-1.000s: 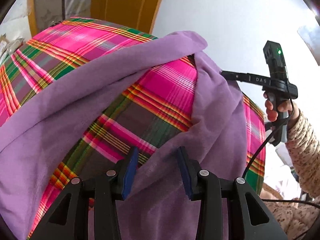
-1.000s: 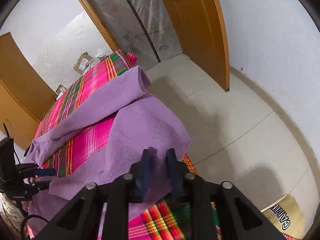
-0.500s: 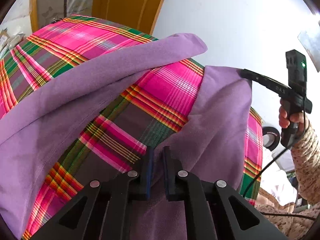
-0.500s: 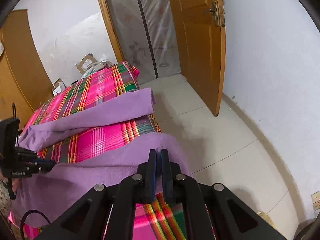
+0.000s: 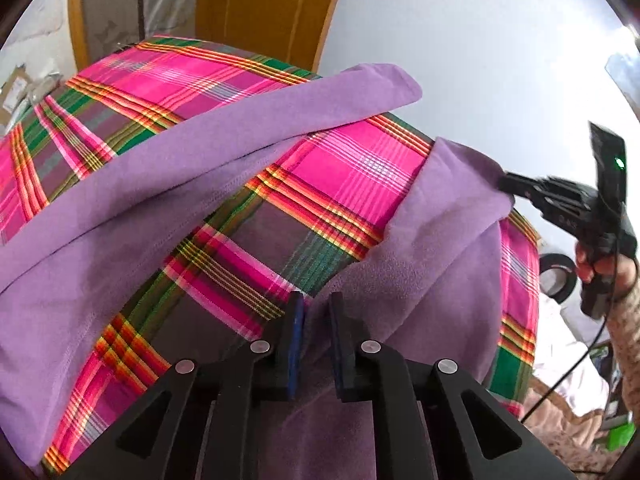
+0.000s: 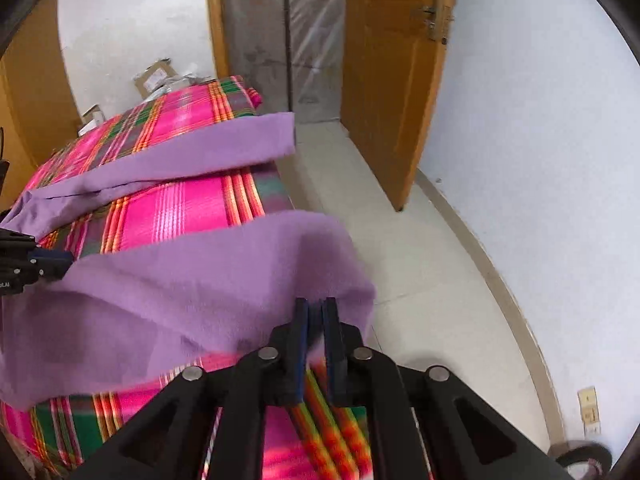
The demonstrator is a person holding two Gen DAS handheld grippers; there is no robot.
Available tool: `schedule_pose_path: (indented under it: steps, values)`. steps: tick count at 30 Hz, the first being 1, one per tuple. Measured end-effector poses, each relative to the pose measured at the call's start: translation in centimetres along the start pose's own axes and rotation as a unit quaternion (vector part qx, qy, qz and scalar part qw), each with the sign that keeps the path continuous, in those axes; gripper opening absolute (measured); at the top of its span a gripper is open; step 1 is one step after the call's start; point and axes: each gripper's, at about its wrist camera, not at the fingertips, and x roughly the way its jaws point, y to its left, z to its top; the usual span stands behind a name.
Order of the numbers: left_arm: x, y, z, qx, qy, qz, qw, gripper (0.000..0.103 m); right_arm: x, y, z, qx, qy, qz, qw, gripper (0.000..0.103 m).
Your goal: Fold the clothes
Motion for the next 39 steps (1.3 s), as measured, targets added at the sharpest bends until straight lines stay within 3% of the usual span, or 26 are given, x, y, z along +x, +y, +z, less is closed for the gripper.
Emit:
schedule_pose_path:
  steps: [7,10,14,23,28,31,36,37,38,39]
  values:
    - [0.1,-0.5,-0.2,0.007,-0.009,0.011,0.9999,0.013,-3.3,-1.0,-1.9,-0.044,-0.006,-0.06,0.997,0.016]
    - [0.1,-0.5,-0.2,0.007,-0.011,0.01,0.9999,0.013,-2.3,-0.7,-0.9,-0.03,-0.009,-0.024,0.999,0.018]
    - [-0.2,-1.0,-0.8,0.024,-0.004,0.015,0.9996,0.016,-0.4,-0.6,1.3,-0.002,-0.014,0.023,1.0,0.037]
    - [-0.4,-1.6,-1.4,0.058,0.006,0.024,0.998,0.023,5.0,-0.3,6.0,0.023,0.019,0.101,0.994,0.038]
    - [-0.7,-1.6,-1.6,0.067,0.013,0.023,0.9974,0.024,7.8,0.5,6.8,0.018,0.044,0.108,0.993,0.039]
    - [-1.5,-1.4,-2.2,0.067,0.014,0.017,0.9975,0.032,8.6,0.4,6.7,0.036,0.046,0.138,0.989,0.039]
    - [-1.8,-1.3,-2.8,0.074,0.015,0.023,0.9969,0.037,8.6,0.8,6.6,0.031,0.034,0.147,0.988,0.03]
    - [-1.7,-1.2,-2.6,0.072,0.014,0.026,0.997,0.037,8.4,0.8,6.6,0.026,0.03,0.142,0.989,0.022]
    - [-1.5,-1.2,-2.5,0.07,0.013,0.029,0.9971,0.037,8.3,0.9,6.7,0.02,0.025,0.135,0.99,0.005]
    - [-1.4,-1.2,-2.4,0.068,0.013,0.031,0.9971,0.037,8.1,0.9,6.8,0.013,0.019,0.128,0.991,0.005]
